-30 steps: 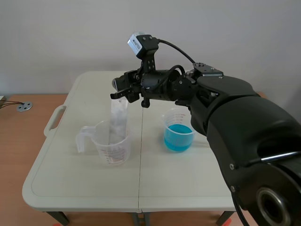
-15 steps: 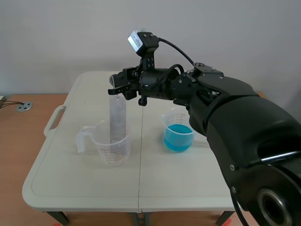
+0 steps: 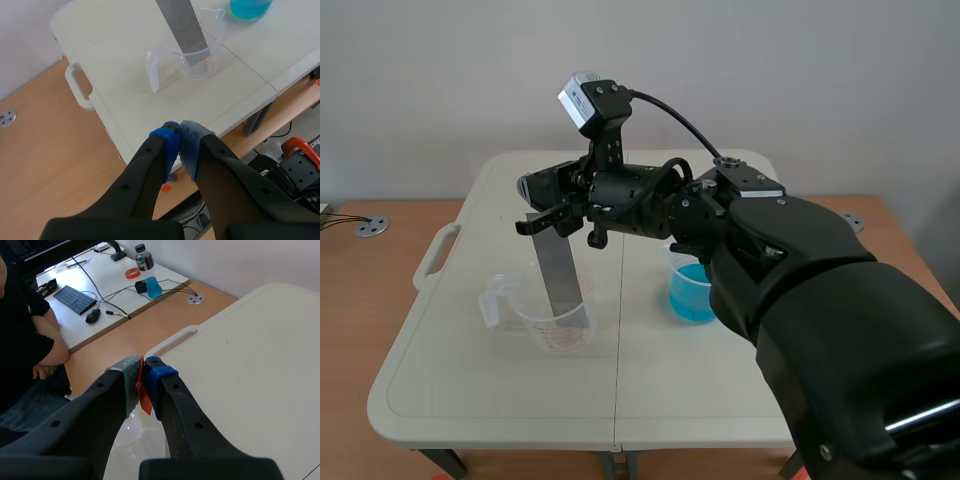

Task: Hold the metal plate by the orange handle, dip it into the blue solution, take it out and point at it, then put the plate back in the beaker on the left.
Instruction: 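Move the plate over the blue solution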

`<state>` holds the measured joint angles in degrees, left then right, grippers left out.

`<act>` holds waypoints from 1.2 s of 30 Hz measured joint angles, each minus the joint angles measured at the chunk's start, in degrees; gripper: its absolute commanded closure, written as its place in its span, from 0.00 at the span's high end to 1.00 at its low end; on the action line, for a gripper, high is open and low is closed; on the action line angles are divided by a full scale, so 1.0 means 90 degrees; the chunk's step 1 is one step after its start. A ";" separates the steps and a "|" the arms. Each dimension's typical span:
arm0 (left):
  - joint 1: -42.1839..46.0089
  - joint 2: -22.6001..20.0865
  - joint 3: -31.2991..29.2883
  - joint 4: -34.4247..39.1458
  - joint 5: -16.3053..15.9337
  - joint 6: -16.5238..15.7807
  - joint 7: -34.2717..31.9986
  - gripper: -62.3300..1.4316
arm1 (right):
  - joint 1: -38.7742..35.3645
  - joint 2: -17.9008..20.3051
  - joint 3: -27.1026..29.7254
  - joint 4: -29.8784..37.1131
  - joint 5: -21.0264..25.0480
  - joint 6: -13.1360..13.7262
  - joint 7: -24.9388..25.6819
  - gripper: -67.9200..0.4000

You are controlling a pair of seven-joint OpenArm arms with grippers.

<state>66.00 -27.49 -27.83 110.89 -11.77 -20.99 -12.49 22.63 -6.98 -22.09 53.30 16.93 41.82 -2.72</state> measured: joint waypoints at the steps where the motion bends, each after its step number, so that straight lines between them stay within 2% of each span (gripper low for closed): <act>1: 0.0000 0.0000 0.0000 0.0000 0.0000 0.0000 0.0000 0.07 | -0.0046 0.0002 -0.0019 0.0112 -0.0002 0.0000 -0.0039 0.03; 9: 0.0000 0.0000 0.0000 0.0000 0.0000 0.0000 0.0002 0.07 | -0.0083 0.0000 -0.0192 0.0522 -0.0022 0.0002 -0.0160 0.02; 14: 0.0000 0.0000 0.0000 0.0000 0.0000 0.0000 0.0002 0.07 | -0.0168 0.0002 -0.0192 0.0743 -0.0027 0.0000 -0.0447 0.02; 23: 0.0000 0.0000 0.0000 0.0000 0.0000 0.0000 0.0005 0.07 | -0.0760 0.0165 -0.0442 0.2254 -0.0024 0.0022 -0.0522 0.03; 36: -0.0015 0.0000 0.0000 0.0000 0.0000 0.0000 0.0027 0.07 | -0.1205 0.0886 -0.0430 0.4323 -0.0017 0.0027 -0.0539 0.03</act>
<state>65.87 -27.49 -27.83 110.89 -11.77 -20.99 -12.25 11.79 0.99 -25.96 92.20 16.78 42.06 -7.57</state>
